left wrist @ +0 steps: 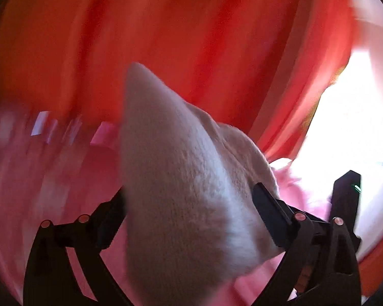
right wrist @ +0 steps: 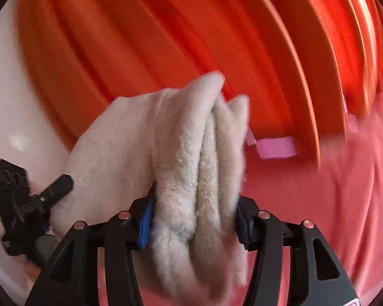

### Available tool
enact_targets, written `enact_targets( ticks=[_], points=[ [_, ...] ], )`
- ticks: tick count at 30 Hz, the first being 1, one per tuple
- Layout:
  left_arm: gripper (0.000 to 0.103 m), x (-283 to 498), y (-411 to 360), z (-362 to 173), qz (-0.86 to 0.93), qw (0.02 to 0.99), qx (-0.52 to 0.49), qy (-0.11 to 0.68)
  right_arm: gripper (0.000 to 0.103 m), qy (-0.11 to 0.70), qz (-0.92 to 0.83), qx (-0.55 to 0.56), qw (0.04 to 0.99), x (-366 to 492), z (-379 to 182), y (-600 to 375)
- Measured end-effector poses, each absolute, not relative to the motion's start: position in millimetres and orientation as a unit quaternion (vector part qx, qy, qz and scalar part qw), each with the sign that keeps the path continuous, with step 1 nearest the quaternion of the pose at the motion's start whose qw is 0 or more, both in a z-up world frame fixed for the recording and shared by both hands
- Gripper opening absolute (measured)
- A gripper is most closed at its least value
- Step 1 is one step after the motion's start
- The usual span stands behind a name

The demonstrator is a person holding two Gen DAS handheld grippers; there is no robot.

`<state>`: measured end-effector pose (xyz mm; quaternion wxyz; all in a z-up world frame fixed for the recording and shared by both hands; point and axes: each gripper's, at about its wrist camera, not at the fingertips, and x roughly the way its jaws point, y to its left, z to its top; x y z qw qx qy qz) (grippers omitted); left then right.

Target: Fold small clothes

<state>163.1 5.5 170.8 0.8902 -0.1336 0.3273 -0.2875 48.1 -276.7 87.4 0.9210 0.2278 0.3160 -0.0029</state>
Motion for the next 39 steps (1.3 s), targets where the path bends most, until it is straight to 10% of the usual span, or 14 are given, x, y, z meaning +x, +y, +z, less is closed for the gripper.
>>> enact_targets(
  ticks=[6, 8, 18, 19, 20, 25, 39],
  points=[
    [0.084, 199.1, 46.5, 56.0, -0.209, 0.840, -0.241, 0.440, 0.055, 0.367, -0.022, 0.263, 0.892, 67.5, 29.5, -287.3],
    [0.092, 210.4, 45.9, 65.5, -0.206, 0.842, -0.242, 0.435, 0.083, 0.354, -0.016, 0.256, 0.900, 78.8, 37.5, -285.5],
    [0.096, 246.4, 32.4, -1.6, -0.193, 0.789, -0.279, 0.512, 0.085, 0.423, 0.001, 0.351, 0.835, 136.4, -30.8, -297.9],
    [0.096, 246.1, 32.7, -3.1, -0.192, 0.789, -0.283, 0.510, 0.080, 0.424, 0.008, 0.347, 0.836, 139.1, -30.7, -298.0],
    [0.091, 246.8, 32.1, -3.0, -0.194, 0.792, -0.282, 0.506, 0.052, 0.423, 0.025, 0.344, 0.838, 141.6, -29.0, -296.7],
    [0.054, 240.0, 32.8, 31.9, -0.238, 0.817, -0.287, 0.440, 0.029, 0.333, 0.054, 0.274, 0.901, 128.1, 34.3, -277.0],
    [0.061, 229.8, 26.0, 48.1, -0.162, 0.875, -0.176, 0.420, 0.034, 0.323, -0.021, 0.213, 0.922, 106.5, 50.8, -288.8]
  ],
)
